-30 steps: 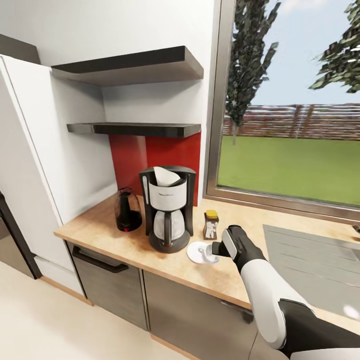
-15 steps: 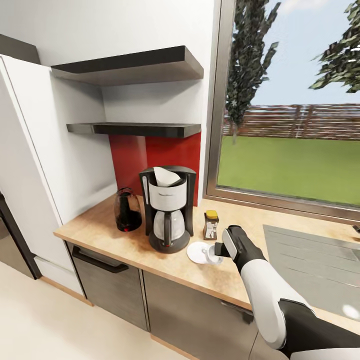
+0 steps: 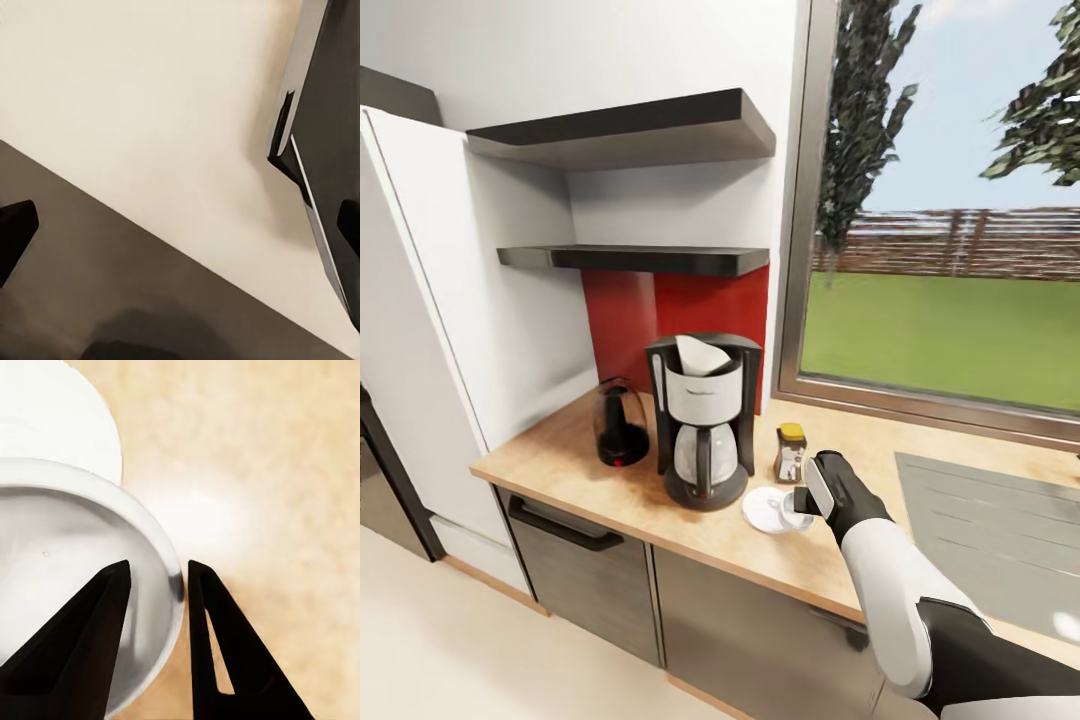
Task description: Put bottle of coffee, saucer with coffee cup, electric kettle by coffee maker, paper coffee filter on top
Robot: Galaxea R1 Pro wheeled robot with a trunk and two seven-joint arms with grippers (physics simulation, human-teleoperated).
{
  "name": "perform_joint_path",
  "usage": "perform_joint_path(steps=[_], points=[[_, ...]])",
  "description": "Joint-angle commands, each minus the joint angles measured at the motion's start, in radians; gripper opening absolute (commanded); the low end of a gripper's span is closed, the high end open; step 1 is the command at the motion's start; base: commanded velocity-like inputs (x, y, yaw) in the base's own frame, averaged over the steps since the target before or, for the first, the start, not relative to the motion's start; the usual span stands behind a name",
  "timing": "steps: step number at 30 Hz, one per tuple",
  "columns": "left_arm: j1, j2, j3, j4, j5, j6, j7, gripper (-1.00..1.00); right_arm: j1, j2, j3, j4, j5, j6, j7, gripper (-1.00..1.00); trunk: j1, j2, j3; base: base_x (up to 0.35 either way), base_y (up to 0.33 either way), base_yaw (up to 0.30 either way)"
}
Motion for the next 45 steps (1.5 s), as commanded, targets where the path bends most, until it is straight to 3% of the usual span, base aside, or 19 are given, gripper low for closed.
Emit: perform_joint_path(steps=[1,10,45], points=[[0.001,0.000,0.006,-0.001,0.007,-0.004,-0.001,1.00,0.000,0.001,-0.006,-0.001,-0.001,0.002,-0.004,-1.00,0.001,-0.001,0.000,0.130,0.256,0.000],[0.001,-0.001,0.006,-0.001,0.006,-0.004,-0.001,1.00,0.000,0.001,-0.007,-0.001,-0.001,0.002,-0.004,-1.00,0.001,-0.001,0.000,0.117,0.187,0.000],[0.001,-0.004,0.003,0.001,0.003,-0.004,-0.001,1.00,0.000,0.001,-0.010,0.006,0.003,0.003,-0.008,-1.00,0.001,-0.001,0.000,0.030,0.002,0.000]])
